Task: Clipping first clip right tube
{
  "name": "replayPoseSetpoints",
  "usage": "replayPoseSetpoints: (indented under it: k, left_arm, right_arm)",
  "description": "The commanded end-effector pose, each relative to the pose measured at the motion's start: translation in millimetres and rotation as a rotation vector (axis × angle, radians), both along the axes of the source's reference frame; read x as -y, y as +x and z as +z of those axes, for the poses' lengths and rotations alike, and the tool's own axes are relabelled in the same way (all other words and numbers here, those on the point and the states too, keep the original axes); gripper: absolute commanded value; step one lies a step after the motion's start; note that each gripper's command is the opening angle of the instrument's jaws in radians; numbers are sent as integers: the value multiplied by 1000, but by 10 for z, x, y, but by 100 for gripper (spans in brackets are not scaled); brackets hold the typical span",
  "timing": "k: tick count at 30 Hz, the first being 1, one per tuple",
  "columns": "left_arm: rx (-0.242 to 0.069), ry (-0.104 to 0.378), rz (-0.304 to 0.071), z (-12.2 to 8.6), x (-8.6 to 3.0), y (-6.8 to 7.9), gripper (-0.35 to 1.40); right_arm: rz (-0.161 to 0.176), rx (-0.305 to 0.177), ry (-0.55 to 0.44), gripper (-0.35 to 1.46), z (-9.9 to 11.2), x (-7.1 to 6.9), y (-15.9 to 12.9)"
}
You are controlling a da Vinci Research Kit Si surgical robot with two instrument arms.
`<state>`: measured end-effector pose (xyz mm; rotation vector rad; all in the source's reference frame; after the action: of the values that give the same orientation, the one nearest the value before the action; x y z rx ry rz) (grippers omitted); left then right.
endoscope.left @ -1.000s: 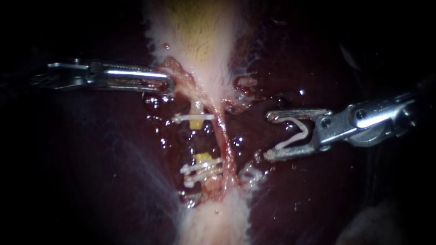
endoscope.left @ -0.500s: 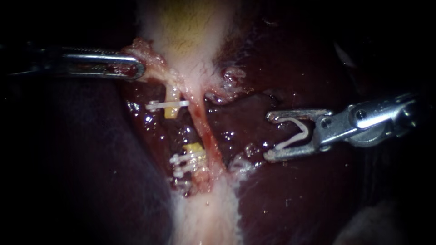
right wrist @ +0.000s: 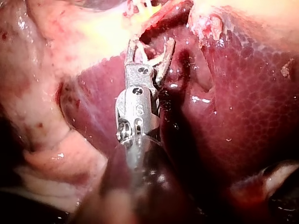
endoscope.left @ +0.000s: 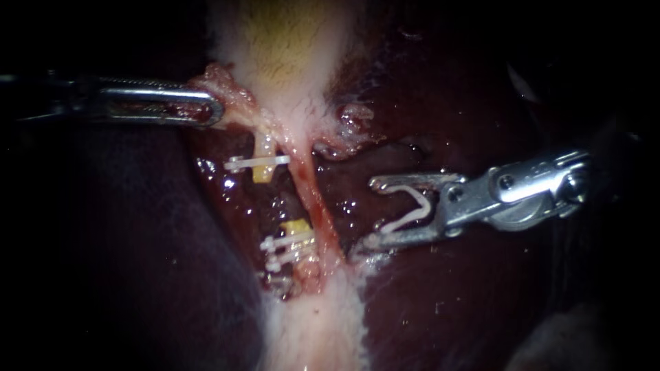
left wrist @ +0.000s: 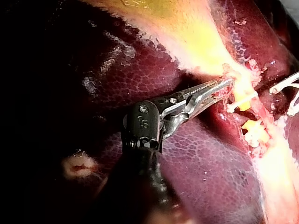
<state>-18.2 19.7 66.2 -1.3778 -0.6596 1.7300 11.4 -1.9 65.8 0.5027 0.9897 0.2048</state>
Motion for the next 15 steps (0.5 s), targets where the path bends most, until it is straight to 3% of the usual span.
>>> replayPoseSetpoints:
  k: [1, 8, 15]
  left_arm:
    - [0, 0, 0, 0, 0, 0, -35]
    - [-1, 0, 0, 1, 0, -1, -35]
    - [-1, -1, -1, 1, 0, -2, -35]
  right_arm:
    - [2, -1, 7, 48, 3, 2, 4]
    - [19, 13, 61, 48, 24, 14, 38]
    - [46, -19, 140, 48, 39, 24, 65]
